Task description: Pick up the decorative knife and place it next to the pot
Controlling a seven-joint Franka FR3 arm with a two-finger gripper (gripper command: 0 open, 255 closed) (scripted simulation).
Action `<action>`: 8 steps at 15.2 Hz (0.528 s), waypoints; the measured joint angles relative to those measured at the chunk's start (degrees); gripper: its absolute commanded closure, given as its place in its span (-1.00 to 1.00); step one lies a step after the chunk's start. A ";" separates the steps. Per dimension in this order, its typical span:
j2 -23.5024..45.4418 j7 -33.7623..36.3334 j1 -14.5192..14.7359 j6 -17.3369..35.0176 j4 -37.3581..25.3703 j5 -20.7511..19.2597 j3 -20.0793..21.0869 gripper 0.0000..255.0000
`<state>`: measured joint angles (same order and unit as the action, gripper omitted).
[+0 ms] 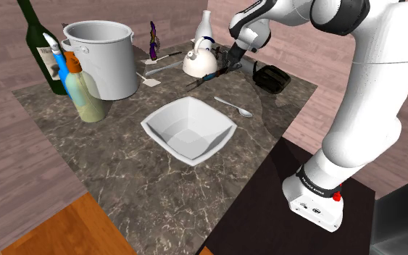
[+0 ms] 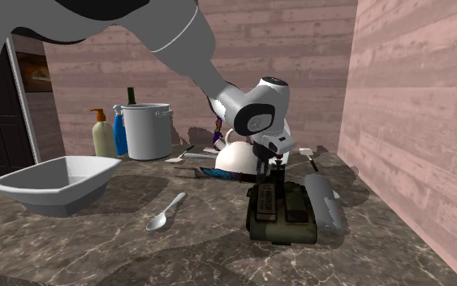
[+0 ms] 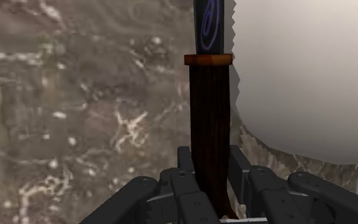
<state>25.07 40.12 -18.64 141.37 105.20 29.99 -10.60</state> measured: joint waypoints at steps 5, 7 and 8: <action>-1.78 1.32 0.33 -2.15 -0.52 -1.32 -0.69 1.00; -2.54 2.06 0.50 -3.33 -1.01 -2.00 -1.01 1.00; -2.99 2.46 0.62 -3.90 -1.18 -2.35 -1.16 1.00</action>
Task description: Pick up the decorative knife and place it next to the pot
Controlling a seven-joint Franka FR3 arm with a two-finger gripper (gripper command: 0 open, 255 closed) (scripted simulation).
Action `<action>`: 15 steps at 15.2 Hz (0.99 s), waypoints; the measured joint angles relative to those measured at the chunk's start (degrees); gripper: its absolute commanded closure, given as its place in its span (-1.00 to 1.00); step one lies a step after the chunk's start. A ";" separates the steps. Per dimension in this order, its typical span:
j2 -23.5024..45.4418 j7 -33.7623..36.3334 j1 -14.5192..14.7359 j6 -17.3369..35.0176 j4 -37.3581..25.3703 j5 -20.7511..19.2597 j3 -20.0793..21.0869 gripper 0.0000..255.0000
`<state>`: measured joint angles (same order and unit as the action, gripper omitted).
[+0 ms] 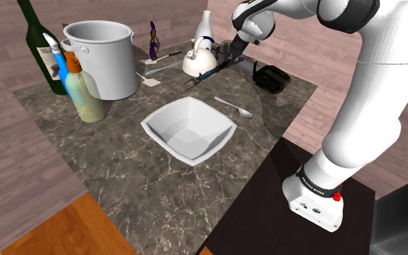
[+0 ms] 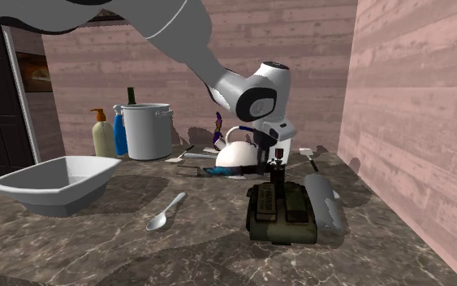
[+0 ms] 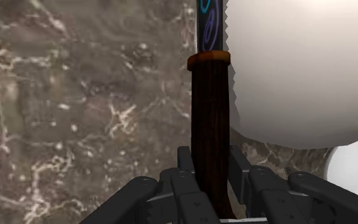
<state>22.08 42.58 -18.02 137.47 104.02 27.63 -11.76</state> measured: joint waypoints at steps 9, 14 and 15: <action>-2.91 2.83 0.54 -4.98 -2.52 -2.52 -1.01 1.00; -4.57 4.18 0.67 -7.93 -4.01 -3.80 -1.50 1.00; -4.83 4.54 0.72 -8.61 -4.49 -4.08 -1.58 1.00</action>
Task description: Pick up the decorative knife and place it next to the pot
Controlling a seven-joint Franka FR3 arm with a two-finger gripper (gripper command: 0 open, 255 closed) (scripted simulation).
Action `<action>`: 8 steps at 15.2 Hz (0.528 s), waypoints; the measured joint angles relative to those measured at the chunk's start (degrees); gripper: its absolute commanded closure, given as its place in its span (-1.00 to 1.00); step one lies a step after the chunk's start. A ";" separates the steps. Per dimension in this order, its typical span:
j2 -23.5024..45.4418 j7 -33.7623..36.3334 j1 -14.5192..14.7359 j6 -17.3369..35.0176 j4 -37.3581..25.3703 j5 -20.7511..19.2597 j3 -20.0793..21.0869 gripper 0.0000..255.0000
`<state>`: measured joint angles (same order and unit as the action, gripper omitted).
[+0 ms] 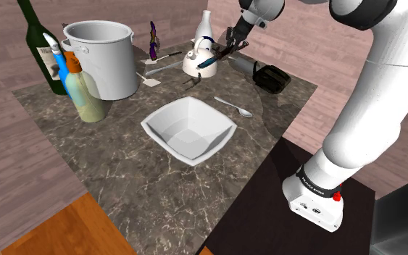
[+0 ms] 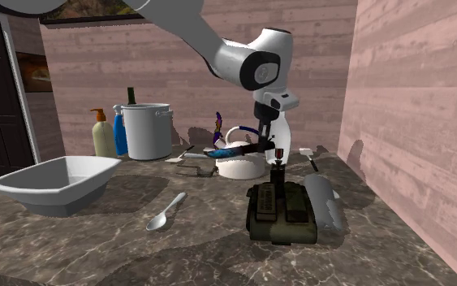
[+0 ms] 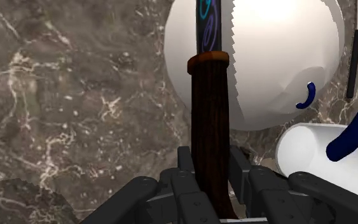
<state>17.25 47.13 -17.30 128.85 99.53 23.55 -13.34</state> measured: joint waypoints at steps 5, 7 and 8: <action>-1.03 1.33 0.05 -3.17 -2.33 -1.08 -0.35 1.00; -1.46 1.86 0.08 -4.44 -3.24 -1.48 -0.47 1.00; -1.89 2.20 0.14 -5.13 -3.56 -1.76 -0.54 1.00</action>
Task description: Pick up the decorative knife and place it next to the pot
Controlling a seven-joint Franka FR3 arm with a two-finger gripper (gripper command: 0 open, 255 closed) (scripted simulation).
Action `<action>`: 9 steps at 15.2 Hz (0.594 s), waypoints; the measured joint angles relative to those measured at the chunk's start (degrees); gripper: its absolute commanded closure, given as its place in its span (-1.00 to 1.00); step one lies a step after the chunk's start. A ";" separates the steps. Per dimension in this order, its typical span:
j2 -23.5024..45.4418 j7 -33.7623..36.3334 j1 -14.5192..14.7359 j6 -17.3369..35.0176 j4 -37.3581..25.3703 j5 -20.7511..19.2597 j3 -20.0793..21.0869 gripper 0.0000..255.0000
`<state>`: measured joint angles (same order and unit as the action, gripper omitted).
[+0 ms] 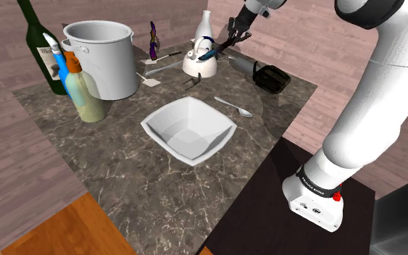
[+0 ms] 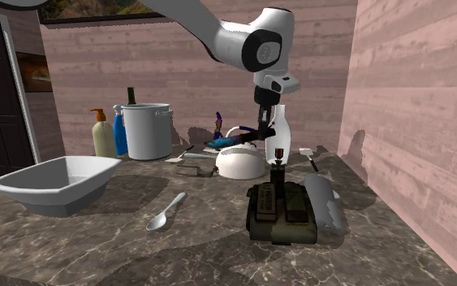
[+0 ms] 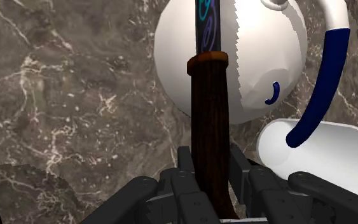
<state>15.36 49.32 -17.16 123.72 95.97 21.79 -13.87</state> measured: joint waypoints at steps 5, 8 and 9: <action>-0.41 1.30 -0.02 -3.41 -3.20 -0.81 -0.21 1.00; -0.45 1.94 -0.15 -5.59 -5.40 -1.17 -0.35 1.00; -0.60 2.12 -0.16 -6.21 -5.89 -1.30 -0.39 1.00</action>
<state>14.76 51.45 -17.32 117.51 90.09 20.49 -14.26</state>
